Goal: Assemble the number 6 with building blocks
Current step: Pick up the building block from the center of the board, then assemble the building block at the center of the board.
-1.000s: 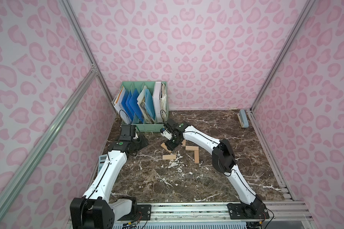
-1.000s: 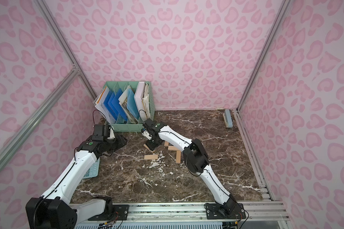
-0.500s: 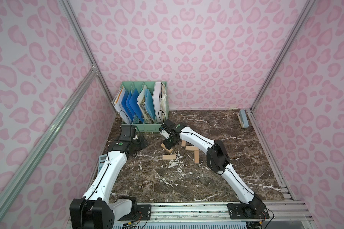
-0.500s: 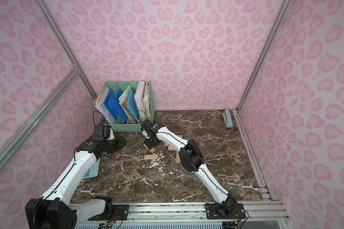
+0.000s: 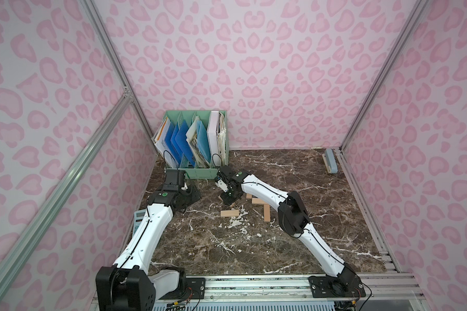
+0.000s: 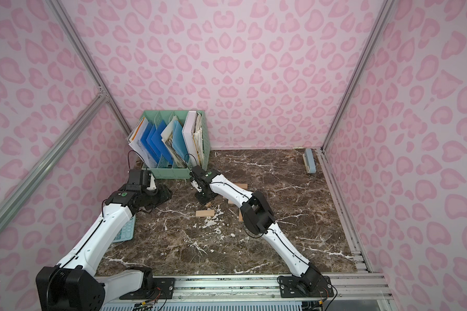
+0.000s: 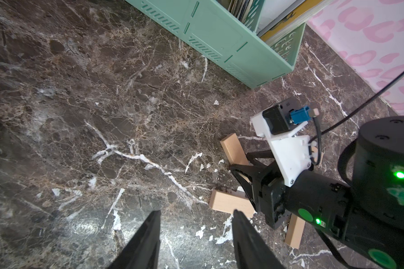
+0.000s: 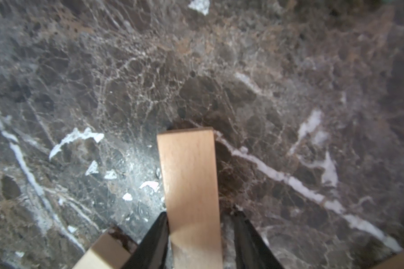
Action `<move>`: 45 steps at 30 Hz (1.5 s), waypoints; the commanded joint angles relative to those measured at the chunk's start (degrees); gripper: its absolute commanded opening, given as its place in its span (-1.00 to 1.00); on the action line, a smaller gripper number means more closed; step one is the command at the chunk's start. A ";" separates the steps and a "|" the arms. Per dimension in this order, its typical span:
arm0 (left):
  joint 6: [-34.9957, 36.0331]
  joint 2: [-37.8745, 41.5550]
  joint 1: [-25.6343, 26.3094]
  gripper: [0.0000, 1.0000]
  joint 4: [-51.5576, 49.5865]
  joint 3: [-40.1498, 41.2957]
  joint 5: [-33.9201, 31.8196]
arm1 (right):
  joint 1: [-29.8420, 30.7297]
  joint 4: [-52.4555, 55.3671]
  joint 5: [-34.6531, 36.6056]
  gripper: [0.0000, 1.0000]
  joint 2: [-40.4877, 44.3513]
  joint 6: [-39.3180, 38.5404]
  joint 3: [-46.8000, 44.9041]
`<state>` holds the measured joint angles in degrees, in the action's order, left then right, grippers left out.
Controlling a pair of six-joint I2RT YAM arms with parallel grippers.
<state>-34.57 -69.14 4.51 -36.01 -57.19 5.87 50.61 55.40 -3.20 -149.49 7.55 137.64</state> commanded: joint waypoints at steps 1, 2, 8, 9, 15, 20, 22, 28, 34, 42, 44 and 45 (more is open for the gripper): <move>0.29 -0.14 -0.01 0.06 0.14 -0.03 -0.29 | 0.11 3.14 1.34 -0.33 0.72 2.04 -2.25; 0.29 -0.04 0.08 0.06 0.18 0.05 -0.26 | 0.10 3.15 1.78 -0.41 1.28 2.39 -3.27; 0.22 0.19 -0.01 0.06 0.30 0.63 -0.22 | 0.19 1.93 4.91 -0.78 6.51 5.93 -12.27; 0.25 0.17 0.06 0.06 0.32 0.65 -0.17 | 0.19 1.91 5.32 -0.79 7.47 6.89 -13.69; 0.14 0.06 0.10 0.06 0.48 0.41 0.18 | 0.14 5.10 7.11 -0.95 11.53 14.86 -17.63; -0.19 0.06 0.29 0.05 0.72 0.64 0.79 | 0.28 6.88 6.37 -1.00 12.12 18.41 -18.06; -0.15 -0.08 0.53 0.05 0.63 0.50 0.85 | 0.26 7.25 6.19 -1.00 12.27 19.54 -18.68; 0.15 0.33 1.24 0.04 -0.09 0.40 0.45 | 0.46 7.16 5.31 -1.00 13.85 24.37 -21.23; 0.03 0.35 1.82 0.04 0.26 0.66 0.48 | 1.07 6.45 5.75 -1.00 16.53 32.58 -23.01; -0.06 0.85 2.60 0.05 0.41 1.35 0.51 | 2.61 8.64 6.69 -1.00 14.80 40.37 -19.33; 0.10 0.94 2.80 0.04 0.19 1.45 0.47 | 2.72 9.15 7.04 -1.00 14.58 42.87 -18.79; 0.20 1.07 2.92 0.05 0.14 1.47 0.40 | 2.77 9.00 7.10 -1.00 14.72 43.85 -18.91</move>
<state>-34.59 -68.42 7.25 -35.64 -55.90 6.37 53.32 63.05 2.92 -134.93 46.30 118.30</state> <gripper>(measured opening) 0.523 0.321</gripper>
